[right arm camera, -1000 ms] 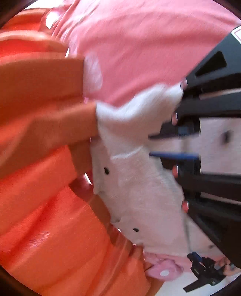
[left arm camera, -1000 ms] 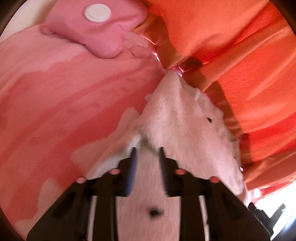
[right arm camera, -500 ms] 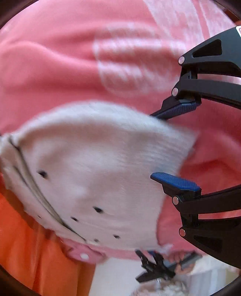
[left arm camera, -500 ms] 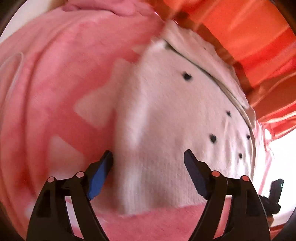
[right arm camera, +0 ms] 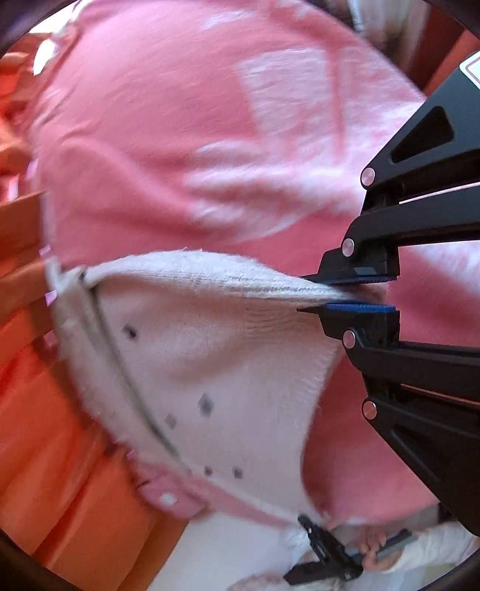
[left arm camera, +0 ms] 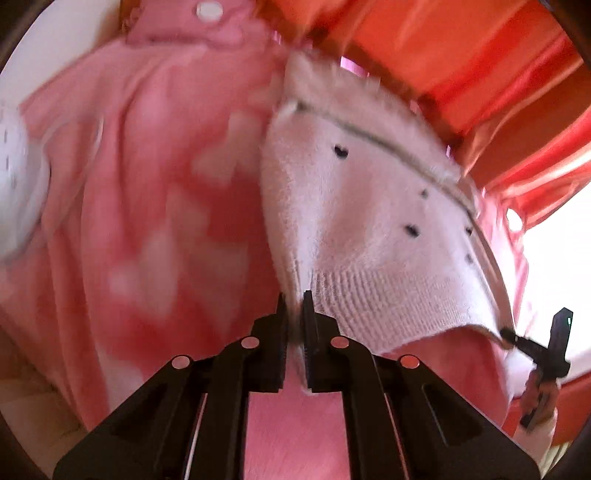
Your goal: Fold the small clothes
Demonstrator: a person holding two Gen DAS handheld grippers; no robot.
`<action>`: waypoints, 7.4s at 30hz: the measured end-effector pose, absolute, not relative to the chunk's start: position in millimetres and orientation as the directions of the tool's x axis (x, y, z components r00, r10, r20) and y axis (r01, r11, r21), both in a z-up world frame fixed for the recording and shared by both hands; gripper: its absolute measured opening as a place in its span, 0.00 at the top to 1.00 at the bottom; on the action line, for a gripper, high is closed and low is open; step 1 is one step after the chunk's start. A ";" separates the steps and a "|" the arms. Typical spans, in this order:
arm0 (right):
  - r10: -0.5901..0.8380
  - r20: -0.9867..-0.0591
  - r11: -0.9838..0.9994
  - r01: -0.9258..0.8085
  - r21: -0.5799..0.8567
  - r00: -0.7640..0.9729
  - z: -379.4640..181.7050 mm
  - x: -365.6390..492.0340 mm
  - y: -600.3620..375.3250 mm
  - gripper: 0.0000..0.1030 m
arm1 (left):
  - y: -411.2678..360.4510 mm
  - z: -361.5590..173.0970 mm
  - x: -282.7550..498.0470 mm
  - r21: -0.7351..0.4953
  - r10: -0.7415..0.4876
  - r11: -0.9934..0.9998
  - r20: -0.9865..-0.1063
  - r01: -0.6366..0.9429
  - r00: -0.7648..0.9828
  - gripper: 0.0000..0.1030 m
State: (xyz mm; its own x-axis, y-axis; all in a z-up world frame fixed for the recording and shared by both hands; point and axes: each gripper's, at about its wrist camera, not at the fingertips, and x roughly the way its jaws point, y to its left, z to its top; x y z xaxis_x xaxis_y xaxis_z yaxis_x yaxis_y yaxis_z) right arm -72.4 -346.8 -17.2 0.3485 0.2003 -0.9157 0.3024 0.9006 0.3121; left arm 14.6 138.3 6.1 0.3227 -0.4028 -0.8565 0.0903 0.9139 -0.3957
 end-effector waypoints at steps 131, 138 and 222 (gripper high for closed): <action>0.151 -0.788 0.710 0.489 0.506 0.597 -47.6 -21.0 -342.6 0.49 | 69.9 -46.0 51.8 -0.049 -0.046 0.999 -0.761 0.013 0.647 0.39; 0.133 -0.802 0.715 0.503 0.485 0.583 -45.2 -30.8 -329.9 0.40 | 98.1 -37.5 30.6 -0.165 -0.116 0.986 -0.774 -0.022 0.623 0.38; -0.015 -0.718 0.800 0.440 0.409 0.696 -26.3 122.5 -373.2 0.47 | 79.7 3.7 215.3 -0.323 -0.290 0.945 -0.761 0.049 0.581 0.31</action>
